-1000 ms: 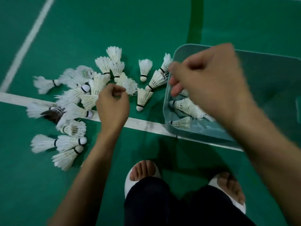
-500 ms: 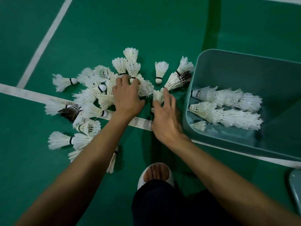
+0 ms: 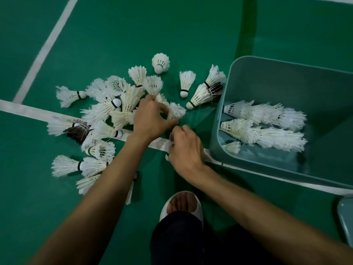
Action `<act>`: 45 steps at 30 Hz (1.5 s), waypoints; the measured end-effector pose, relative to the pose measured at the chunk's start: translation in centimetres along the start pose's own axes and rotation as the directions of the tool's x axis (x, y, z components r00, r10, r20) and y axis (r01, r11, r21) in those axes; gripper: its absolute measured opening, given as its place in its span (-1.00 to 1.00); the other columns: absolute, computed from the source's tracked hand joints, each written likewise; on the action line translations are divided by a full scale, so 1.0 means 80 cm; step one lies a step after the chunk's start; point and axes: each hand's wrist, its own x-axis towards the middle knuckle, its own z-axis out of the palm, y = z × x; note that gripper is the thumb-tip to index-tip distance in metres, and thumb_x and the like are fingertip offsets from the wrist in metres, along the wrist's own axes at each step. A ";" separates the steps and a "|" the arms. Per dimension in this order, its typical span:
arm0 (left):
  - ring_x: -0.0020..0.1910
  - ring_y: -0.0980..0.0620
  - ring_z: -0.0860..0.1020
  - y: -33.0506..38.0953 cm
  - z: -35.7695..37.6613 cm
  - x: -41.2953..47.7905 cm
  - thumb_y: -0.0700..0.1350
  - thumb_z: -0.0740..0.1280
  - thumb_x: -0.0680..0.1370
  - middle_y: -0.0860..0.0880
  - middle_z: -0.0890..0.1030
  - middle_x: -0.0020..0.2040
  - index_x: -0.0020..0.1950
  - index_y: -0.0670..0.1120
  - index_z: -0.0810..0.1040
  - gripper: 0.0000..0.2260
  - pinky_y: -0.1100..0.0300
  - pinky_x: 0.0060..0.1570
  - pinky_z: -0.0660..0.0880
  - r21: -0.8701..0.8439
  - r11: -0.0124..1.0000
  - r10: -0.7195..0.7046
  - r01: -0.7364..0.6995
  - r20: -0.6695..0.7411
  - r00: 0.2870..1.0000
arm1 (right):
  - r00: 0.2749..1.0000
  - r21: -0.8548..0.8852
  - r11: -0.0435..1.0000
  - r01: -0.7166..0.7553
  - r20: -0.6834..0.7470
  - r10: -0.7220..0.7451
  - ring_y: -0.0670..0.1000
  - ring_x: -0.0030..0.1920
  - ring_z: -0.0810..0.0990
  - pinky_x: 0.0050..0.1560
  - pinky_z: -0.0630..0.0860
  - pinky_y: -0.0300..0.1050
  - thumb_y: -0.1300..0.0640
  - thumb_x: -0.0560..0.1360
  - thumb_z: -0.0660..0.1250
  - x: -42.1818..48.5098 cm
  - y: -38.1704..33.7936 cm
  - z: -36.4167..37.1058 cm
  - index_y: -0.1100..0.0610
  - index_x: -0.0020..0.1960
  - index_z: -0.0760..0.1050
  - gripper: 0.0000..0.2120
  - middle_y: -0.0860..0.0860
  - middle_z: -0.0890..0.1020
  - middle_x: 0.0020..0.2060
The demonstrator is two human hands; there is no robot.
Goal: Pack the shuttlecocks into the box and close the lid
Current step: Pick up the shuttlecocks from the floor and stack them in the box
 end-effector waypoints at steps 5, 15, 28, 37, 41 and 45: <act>0.17 -0.12 0.52 0.017 -0.022 -0.031 0.17 0.61 0.33 -0.04 0.46 0.08 0.00 -0.04 0.71 -0.61 0.10 0.05 0.50 -0.156 0.985 -0.100 0.078 -0.139 0.985 | 0.985 0.054 0.985 0.165 0.037 -0.167 0.20 0.00 0.60 -0.17 0.35 -0.03 0.35 0.40 0.46 -0.033 -0.013 -0.033 0.19 0.18 0.39 -0.59 0.14 0.60 0.03; 0.02 -0.11 0.52 0.122 -0.088 -0.055 0.19 0.49 0.32 -0.17 0.55 0.01 -0.13 0.06 0.58 -0.72 0.39 -0.08 0.31 -0.376 0.911 0.021 -0.170 -0.369 0.929 | 0.906 0.474 0.843 0.252 -0.422 -0.034 -0.17 -0.28 0.62 -0.26 0.57 -0.32 0.38 0.42 0.45 -0.087 0.024 -0.248 0.12 0.23 0.56 -0.59 -0.09 0.61 -0.25; 0.21 -0.12 0.42 0.250 -0.031 -0.060 0.31 0.49 0.32 -0.03 0.51 0.17 -0.03 0.03 0.67 -0.58 -0.08 0.14 0.50 -0.193 0.894 0.352 -0.405 -0.258 0.900 | 0.871 0.473 0.757 -0.451 0.046 0.490 -0.03 -0.40 0.67 -0.16 0.73 0.08 0.36 0.31 0.54 -0.042 0.225 -0.197 0.14 -0.27 0.75 -0.86 -0.03 0.73 -0.40; 0.17 -0.07 0.40 0.263 0.004 -0.047 0.19 0.58 0.31 -0.02 0.51 0.14 -0.07 0.07 0.64 -0.68 0.10 0.16 0.40 -0.142 0.921 0.352 -0.362 -0.090 0.932 | 0.840 0.381 0.761 -0.525 0.376 0.391 0.11 -0.21 0.76 -0.03 0.71 0.03 0.36 0.49 0.43 -0.014 0.232 -0.182 0.24 0.00 0.70 -0.87 0.13 0.77 -0.20; 0.19 -0.08 0.41 0.263 0.016 -0.040 0.15 0.57 0.32 -0.03 0.52 0.16 -0.03 0.06 0.67 -0.69 0.20 0.11 0.31 -0.117 0.940 0.320 -0.321 -0.029 0.947 | 0.798 0.385 0.743 -0.547 0.510 0.322 0.08 -0.23 0.77 -0.07 0.72 -0.04 0.34 0.53 0.39 -0.002 0.235 -0.177 0.20 0.00 0.67 -0.88 0.12 0.76 -0.14; 0.20 -0.08 0.41 0.267 0.023 -0.034 0.10 0.58 0.32 -0.04 0.52 0.15 -0.01 0.05 0.68 -0.70 0.20 0.07 0.30 -0.076 0.956 0.285 -0.282 0.032 0.958 | 0.761 0.355 0.752 -0.555 0.582 0.287 0.05 -0.24 0.76 -0.14 0.70 -0.14 0.37 0.56 0.33 0.010 0.239 -0.161 0.11 -0.12 0.66 -0.77 0.07 0.75 -0.12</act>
